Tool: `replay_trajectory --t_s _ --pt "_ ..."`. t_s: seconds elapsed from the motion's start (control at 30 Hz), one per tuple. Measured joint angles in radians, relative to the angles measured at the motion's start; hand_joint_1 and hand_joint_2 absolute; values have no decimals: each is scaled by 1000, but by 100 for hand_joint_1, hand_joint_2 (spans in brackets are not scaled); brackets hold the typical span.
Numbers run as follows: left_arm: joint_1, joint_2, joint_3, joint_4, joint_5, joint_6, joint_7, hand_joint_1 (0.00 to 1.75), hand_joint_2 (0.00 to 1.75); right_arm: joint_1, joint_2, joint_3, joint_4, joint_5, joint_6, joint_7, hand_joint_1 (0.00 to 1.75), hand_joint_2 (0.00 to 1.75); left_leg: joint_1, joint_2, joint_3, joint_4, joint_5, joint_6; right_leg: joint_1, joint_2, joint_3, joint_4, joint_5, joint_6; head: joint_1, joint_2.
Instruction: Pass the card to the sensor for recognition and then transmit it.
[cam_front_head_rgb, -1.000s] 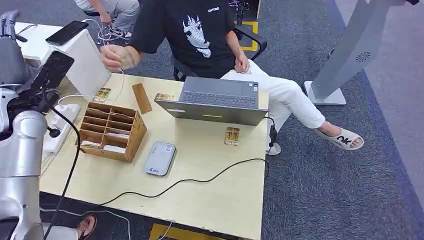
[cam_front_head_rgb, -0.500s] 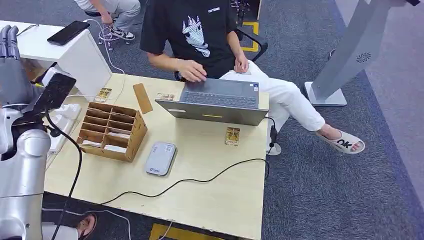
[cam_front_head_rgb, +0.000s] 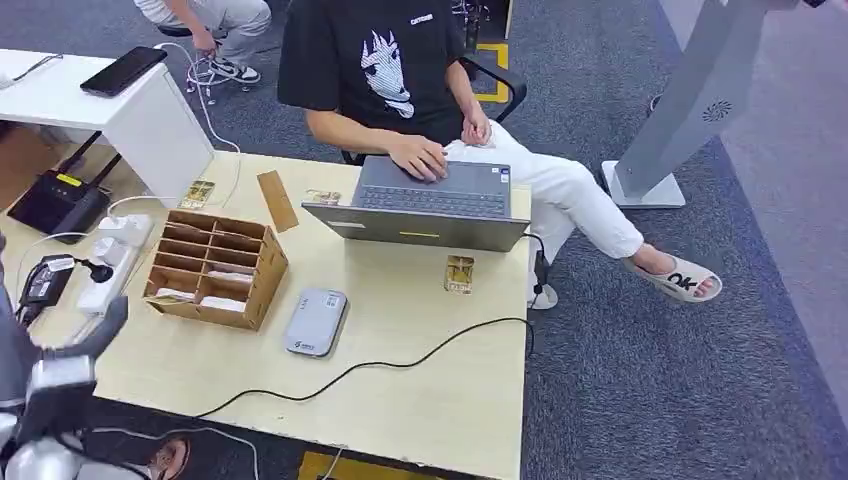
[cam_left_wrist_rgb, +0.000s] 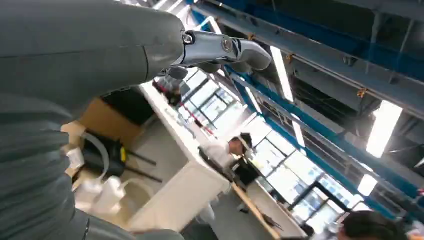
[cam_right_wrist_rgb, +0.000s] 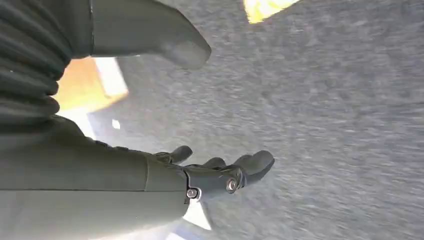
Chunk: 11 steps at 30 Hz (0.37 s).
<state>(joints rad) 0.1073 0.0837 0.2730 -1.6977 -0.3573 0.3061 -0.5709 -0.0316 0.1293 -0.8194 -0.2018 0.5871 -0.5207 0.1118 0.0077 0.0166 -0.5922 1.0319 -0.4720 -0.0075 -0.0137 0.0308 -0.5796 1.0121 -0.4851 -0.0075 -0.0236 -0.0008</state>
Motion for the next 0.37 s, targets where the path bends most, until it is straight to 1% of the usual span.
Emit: replay_trajectory --t_s 0.03,0.07,0.13,0.2,0.27,0.3,0.37 --pt "47 -64 76 -26 30 -68 -42 0 175 3 3 -9 0 1 0 -6 0 175 0 -6 -2 0 0 1 0 -4 0 0 0 0 5 0" --pt "78 -103 139 -45 35 -110 -51 0 175 3 6 -16 0 2 0 -9 0 175 0 -7 -2 0 -1 1 0 -6 0 0 -1 0 6 0" --pt "109 -164 242 -67 24 -170 -49 0 175 2 11 -24 0 7 0 -11 0 175 0 -11 -3 0 0 1 0 -10 0 -1 -1 0 5 0" --pt "116 -221 336 -85 23 -216 -32 0 175 -1 12 -33 0 10 0 -23 0 175 0 -15 -4 0 0 1 0 -14 1 -1 -1 0 6 0" --pt "114 -260 428 -88 25 -257 -30 0 175 -4 12 -42 0 14 0 -32 0 175 1 -14 -4 0 1 1 0 -14 2 0 -1 0 5 0" --pt "109 -285 492 -88 25 -271 -33 0 175 -4 12 -44 0 17 0 -37 0 175 1 -14 -4 0 1 1 0 -14 2 0 -1 0 5 0" --pt "93 -317 580 -86 28 -296 -37 0 175 -4 14 -46 0 21 0 -42 0 175 1 -15 -3 0 1 1 1 -15 3 0 -1 0 5 0"
